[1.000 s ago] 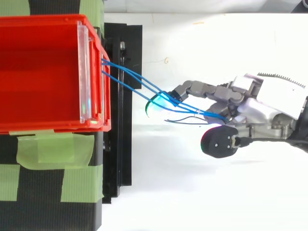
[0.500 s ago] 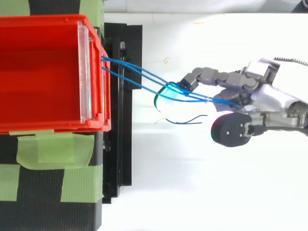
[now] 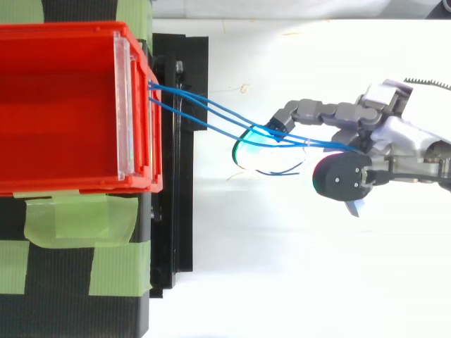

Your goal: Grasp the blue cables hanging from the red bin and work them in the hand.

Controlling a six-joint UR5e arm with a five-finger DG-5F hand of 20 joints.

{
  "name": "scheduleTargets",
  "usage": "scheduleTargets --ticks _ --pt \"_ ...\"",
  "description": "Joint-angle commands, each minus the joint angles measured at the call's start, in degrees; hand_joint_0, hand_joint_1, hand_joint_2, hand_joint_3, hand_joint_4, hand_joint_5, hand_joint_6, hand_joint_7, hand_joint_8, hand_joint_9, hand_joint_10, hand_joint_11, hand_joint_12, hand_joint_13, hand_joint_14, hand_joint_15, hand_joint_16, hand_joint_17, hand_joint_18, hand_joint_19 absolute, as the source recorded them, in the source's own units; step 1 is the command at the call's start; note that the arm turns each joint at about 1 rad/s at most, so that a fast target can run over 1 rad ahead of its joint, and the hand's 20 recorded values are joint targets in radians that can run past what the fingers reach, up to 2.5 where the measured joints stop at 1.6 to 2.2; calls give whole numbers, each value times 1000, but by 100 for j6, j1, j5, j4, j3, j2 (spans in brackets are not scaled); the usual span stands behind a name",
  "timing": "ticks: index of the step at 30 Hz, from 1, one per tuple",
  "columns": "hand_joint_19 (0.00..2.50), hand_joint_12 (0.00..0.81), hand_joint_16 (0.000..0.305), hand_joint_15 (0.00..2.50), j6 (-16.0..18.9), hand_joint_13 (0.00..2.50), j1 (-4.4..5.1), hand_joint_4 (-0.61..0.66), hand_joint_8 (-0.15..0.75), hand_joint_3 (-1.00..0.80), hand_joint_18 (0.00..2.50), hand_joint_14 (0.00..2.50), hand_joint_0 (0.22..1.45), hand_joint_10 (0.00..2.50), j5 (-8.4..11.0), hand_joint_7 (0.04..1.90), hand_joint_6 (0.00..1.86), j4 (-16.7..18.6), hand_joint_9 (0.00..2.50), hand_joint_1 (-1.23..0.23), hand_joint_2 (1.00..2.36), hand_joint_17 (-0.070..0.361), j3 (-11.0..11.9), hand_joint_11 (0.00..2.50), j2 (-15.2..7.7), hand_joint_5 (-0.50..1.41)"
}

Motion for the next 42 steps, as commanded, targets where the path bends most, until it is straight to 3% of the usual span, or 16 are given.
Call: scheduleTargets --ticks 1,42 --pt "731 759 235 1988 -15 1985 -1 352 410 -966 2299 2500 739 2500 -6 1083 15 -85 1607 -563 1001 176 0 2500 0 253" --pt "734 736 228 1989 -94 1934 8 343 429 -938 2226 2500 742 2500 -6 1083 14 -111 1613 -553 1002 171 0 2500 0 249"
